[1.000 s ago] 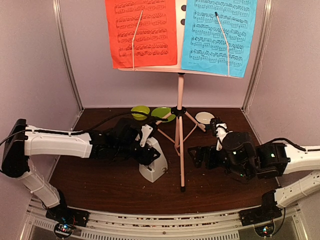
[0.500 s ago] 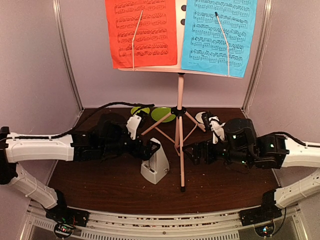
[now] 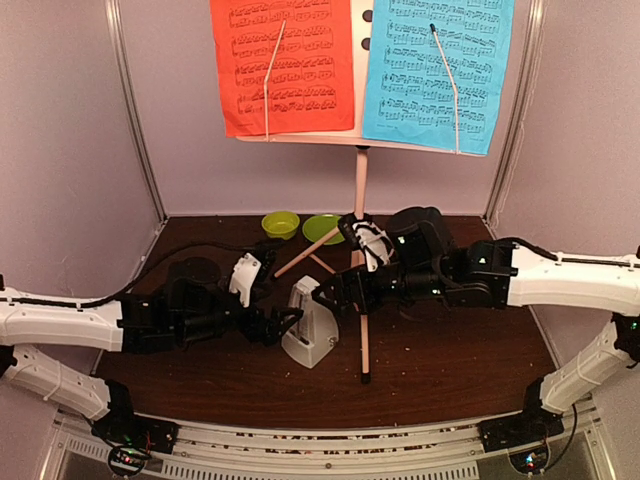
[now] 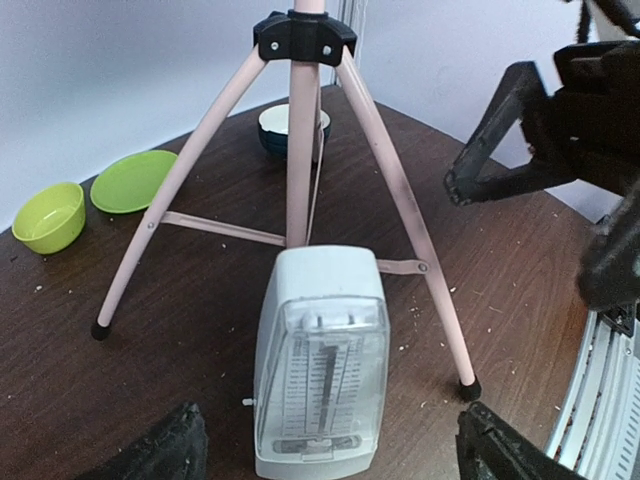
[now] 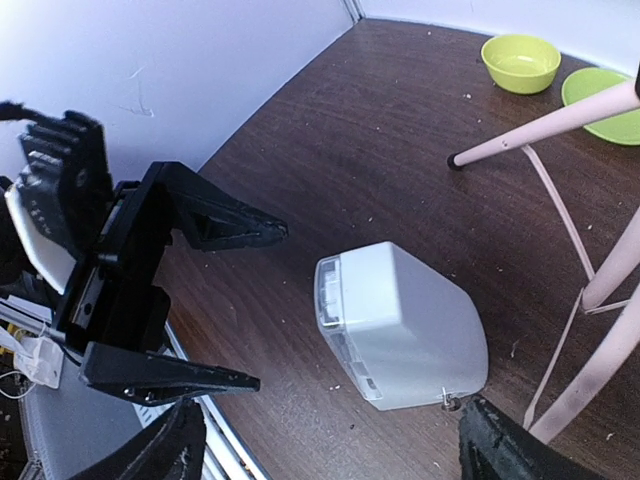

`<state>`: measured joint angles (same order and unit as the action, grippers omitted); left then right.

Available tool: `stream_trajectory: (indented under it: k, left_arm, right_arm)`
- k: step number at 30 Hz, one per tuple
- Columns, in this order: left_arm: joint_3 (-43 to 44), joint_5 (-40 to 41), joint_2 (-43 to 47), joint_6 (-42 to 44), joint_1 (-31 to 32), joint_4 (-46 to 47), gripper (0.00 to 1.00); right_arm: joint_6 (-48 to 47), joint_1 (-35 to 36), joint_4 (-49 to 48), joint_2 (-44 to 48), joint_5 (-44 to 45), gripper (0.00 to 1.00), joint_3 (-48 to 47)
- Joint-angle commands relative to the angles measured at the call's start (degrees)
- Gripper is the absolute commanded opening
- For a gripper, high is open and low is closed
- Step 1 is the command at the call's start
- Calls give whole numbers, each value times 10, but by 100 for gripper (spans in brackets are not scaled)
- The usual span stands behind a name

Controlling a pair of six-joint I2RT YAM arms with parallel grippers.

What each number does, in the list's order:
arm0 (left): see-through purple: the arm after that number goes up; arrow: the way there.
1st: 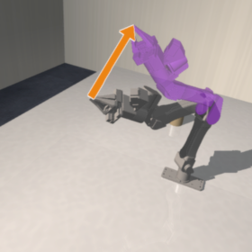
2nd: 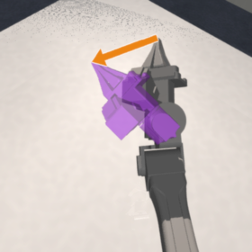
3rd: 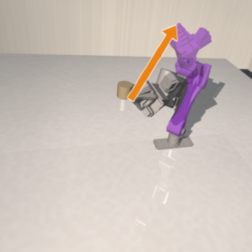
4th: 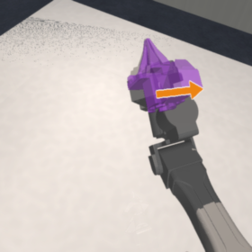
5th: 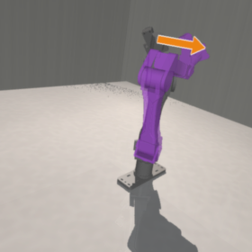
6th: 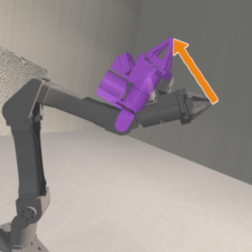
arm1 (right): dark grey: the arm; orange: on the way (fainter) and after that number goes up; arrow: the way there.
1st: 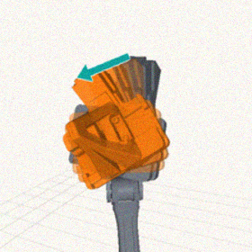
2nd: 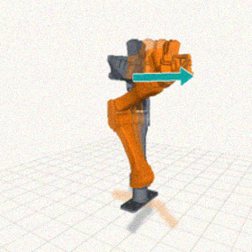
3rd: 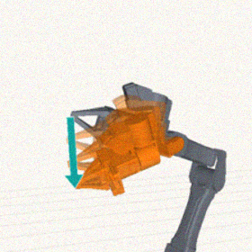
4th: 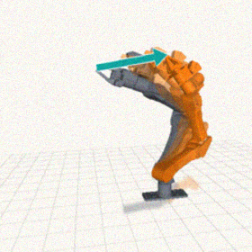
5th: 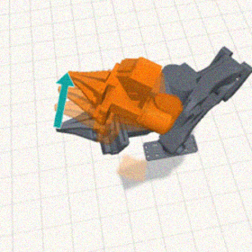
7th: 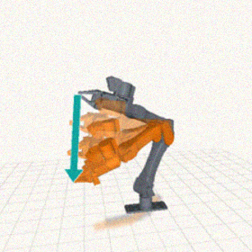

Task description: Set up the instrument practice props

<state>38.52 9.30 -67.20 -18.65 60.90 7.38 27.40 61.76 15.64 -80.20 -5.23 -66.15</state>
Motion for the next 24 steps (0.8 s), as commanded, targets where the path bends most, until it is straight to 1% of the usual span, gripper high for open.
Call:
stream_trajectory:
  k: [1,4,8,14,18,24]
  left_arm:
    - [-20,15,-10,41,2,94,88]
    - [-16,10,-25,63,2,106,88]
    - [8,1,-56,82,2,106,87]
    - [45,-2,-97,94,2,95,85]
    - [48,4,-101,94,2,96,83]
    - [55,9,-102,105,2,84,77]
  right_arm:
    - [59,-46,-57,-23,-95,85,-11]
    - [92,-67,-83,-39,-128,78,-12]
    - [111,-80,-87,-67,-148,68,-36]
    - [126,-82,-76,-99,-162,61,-61]
    - [131,-82,-64,-114,-150,57,-68]
    - [131,-85,-55,-133,-146,47,-69]
